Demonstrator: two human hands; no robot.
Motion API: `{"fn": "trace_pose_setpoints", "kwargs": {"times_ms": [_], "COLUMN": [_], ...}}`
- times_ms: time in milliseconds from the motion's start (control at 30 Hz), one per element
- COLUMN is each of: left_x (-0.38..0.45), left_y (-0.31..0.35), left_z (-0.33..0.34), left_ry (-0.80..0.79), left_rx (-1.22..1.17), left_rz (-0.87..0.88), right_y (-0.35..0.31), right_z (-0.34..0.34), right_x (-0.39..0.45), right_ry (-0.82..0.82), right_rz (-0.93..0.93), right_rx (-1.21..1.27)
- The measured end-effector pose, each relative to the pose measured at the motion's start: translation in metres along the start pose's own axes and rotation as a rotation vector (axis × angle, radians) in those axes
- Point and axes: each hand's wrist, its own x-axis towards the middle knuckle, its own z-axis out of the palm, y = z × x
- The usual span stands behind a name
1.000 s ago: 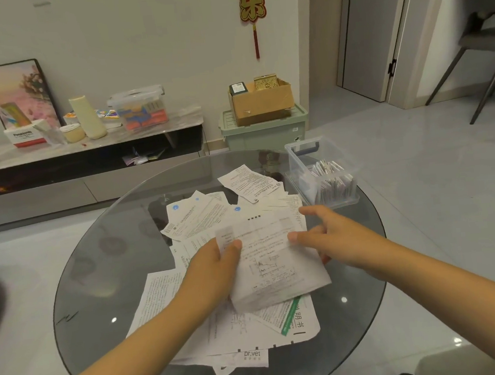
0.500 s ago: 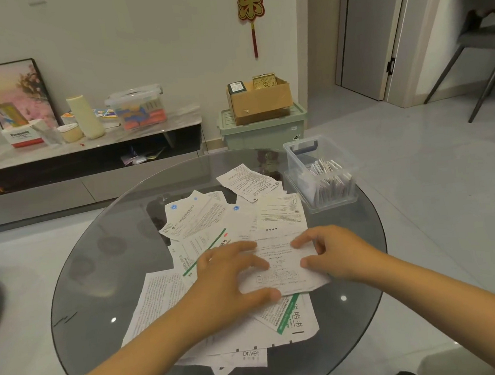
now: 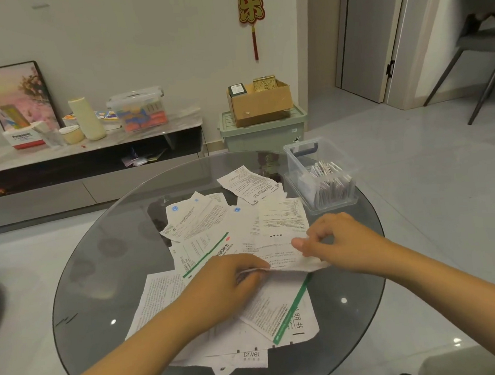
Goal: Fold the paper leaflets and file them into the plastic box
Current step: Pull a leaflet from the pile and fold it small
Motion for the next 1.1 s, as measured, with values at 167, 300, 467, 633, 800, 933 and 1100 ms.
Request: {"fn": "trace_pose_setpoints", "kwargs": {"times_ms": [167, 300, 467, 633, 800, 933, 1100], "left_x": [0.002, 0.005, 0.008, 0.006, 0.005, 0.009, 0.011], "left_y": [0.005, 0.008, 0.003, -0.002, -0.003, -0.002, 0.002], "left_z": [-0.003, -0.005, 0.000, 0.003, 0.010, 0.014, 0.003], "left_ry": [0.119, 0.184, 0.152, 0.030, -0.052, -0.056, -0.018], "left_rx": [-0.077, -0.112, -0.096, 0.064, 0.183, 0.199, 0.220], "left_rz": [-0.014, -0.038, -0.165, -0.082, 0.066, 0.138, 0.188], "right_y": [-0.009, -0.003, 0.001, 0.006, 0.005, 0.004, 0.003], "right_z": [-0.007, 0.001, 0.013, 0.019, 0.020, 0.014, 0.014], "right_x": [-0.009, -0.003, 0.000, 0.002, 0.006, 0.009, 0.005], "right_ry": [-0.081, -0.058, -0.020, -0.027, -0.039, -0.055, -0.003], "right_rz": [-0.009, 0.009, 0.079, 0.124, 0.103, 0.105, 0.080], "right_rx": [0.222, 0.211, 0.201, 0.116, 0.115, 0.096, -0.132]}}
